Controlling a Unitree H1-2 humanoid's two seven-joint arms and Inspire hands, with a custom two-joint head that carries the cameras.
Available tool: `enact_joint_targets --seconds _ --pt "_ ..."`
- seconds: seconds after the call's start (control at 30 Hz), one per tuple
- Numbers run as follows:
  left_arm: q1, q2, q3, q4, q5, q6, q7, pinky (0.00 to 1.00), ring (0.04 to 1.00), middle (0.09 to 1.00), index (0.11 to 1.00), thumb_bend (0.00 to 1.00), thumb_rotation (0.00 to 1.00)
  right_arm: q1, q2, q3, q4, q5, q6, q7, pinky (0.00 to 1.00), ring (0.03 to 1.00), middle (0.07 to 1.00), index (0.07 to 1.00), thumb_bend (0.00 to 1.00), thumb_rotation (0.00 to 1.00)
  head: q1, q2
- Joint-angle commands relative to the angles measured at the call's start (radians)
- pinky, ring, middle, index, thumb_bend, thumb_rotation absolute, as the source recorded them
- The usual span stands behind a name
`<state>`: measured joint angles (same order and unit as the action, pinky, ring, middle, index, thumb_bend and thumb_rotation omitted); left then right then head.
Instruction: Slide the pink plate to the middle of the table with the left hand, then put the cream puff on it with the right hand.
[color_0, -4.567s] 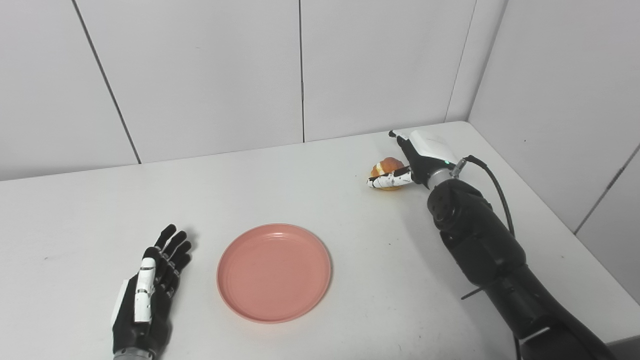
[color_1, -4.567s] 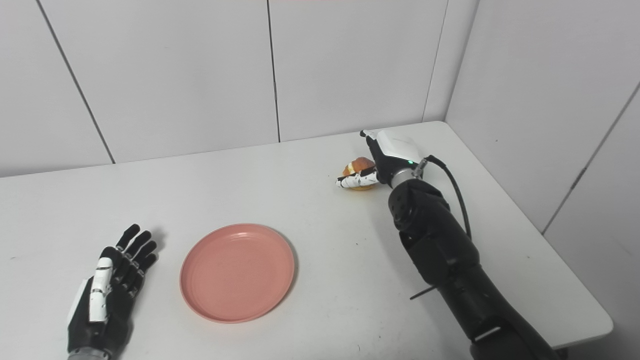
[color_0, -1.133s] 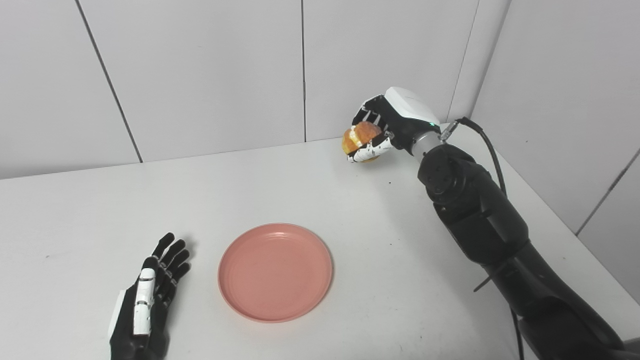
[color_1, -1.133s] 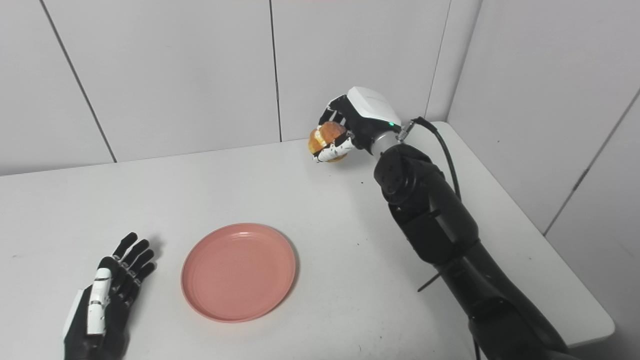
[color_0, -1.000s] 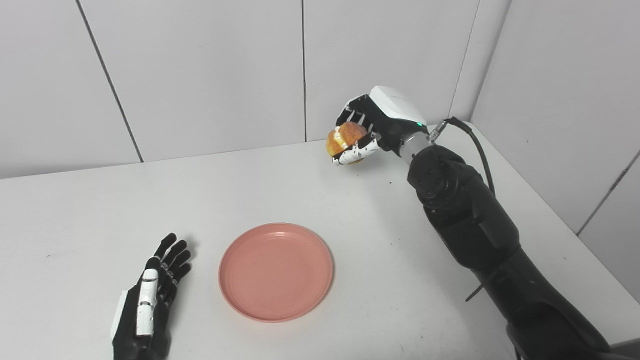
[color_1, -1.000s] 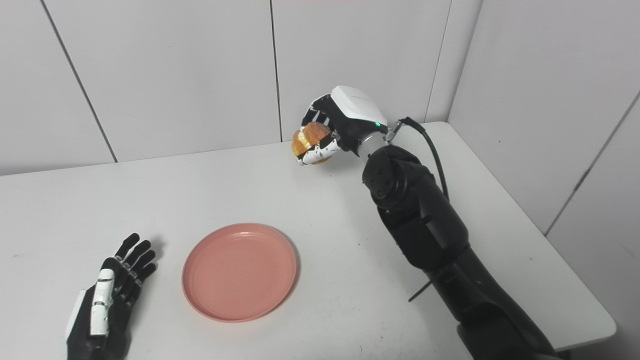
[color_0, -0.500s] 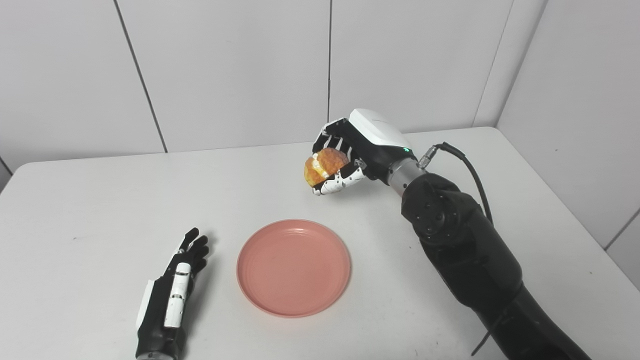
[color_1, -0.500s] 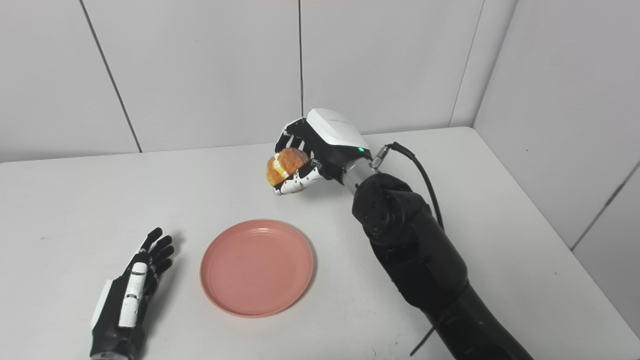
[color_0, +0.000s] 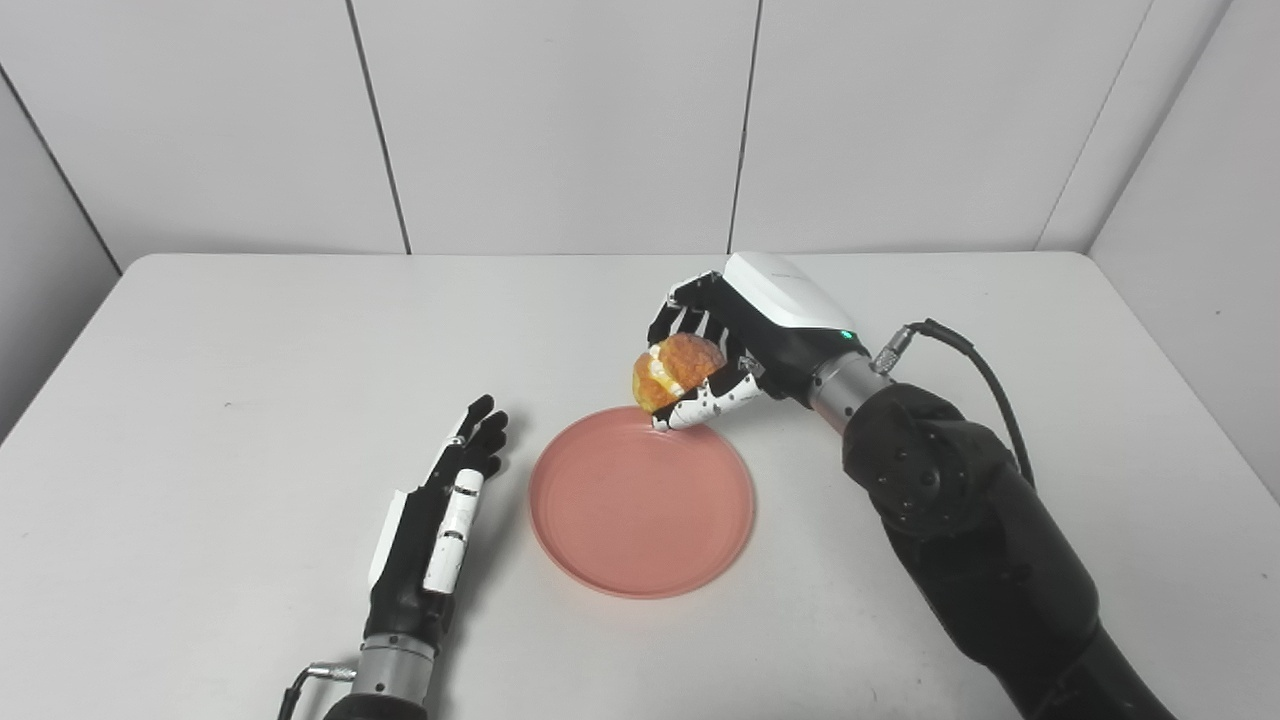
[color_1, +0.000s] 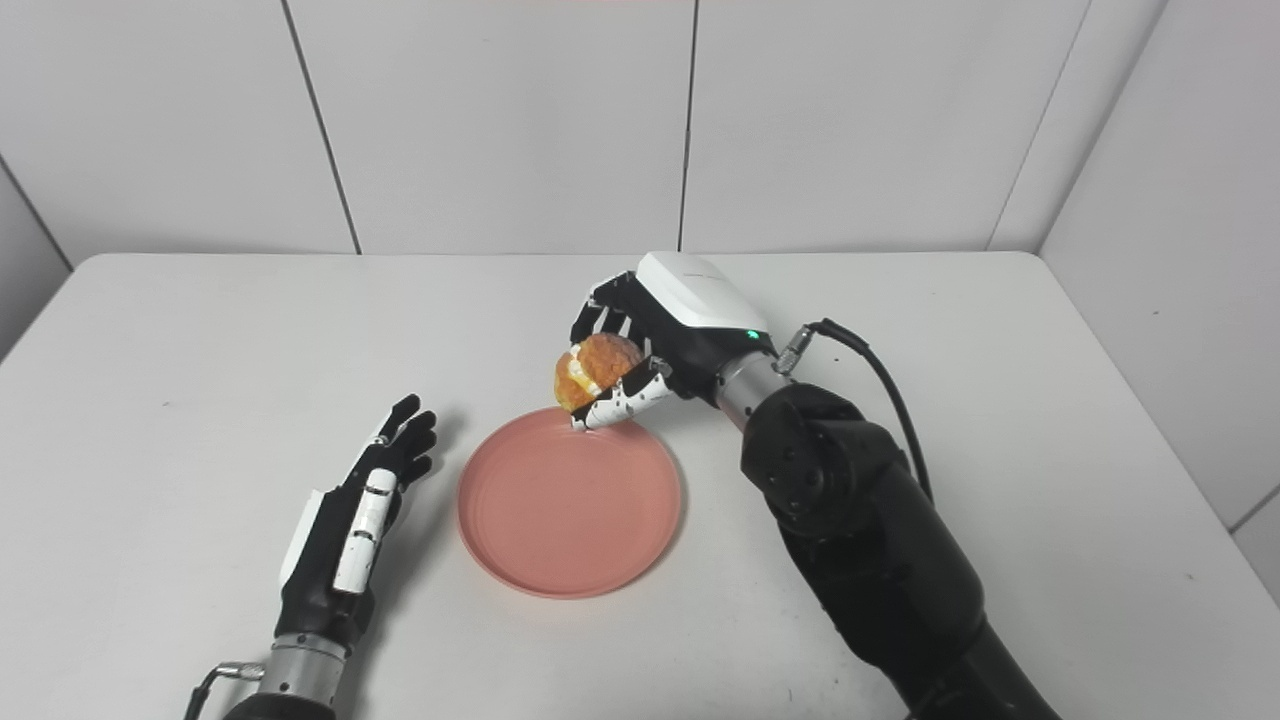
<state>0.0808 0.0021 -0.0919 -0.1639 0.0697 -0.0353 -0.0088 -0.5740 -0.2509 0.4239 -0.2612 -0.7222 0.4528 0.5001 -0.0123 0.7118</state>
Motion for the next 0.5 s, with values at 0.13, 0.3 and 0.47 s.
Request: enact_joint_targets --seconds 0.13,0.3,0.47 --pt "0.03 -0.036 -0.012 -0.053 0.023 0.002 0.026 0.92 0.921 0.915 0.9 0.49 1.0 -0.006 0.02 0.035 -0.003 -0.015 -0.037 -0.006 0.3 0.379 0.468 0.49 0.51 0.12 0.029 0.017" --pt "0.031 -0.04 -0.021 -0.063 0.043 0.018 0.037 0.9 0.912 0.906 0.891 0.49 1.0 0.018 0.03 0.052 0.023 -0.012 -0.048 -0.011 0.3 0.377 0.457 0.489 0.51 0.12 0.036 0.023" --pt "0.031 -0.042 -0.027 -0.072 0.057 0.025 0.042 0.9 0.913 0.906 0.891 0.48 1.0 0.036 0.041 0.07 0.052 -0.016 -0.054 -0.016 0.3 0.383 0.462 0.49 0.51 0.12 0.044 0.029"
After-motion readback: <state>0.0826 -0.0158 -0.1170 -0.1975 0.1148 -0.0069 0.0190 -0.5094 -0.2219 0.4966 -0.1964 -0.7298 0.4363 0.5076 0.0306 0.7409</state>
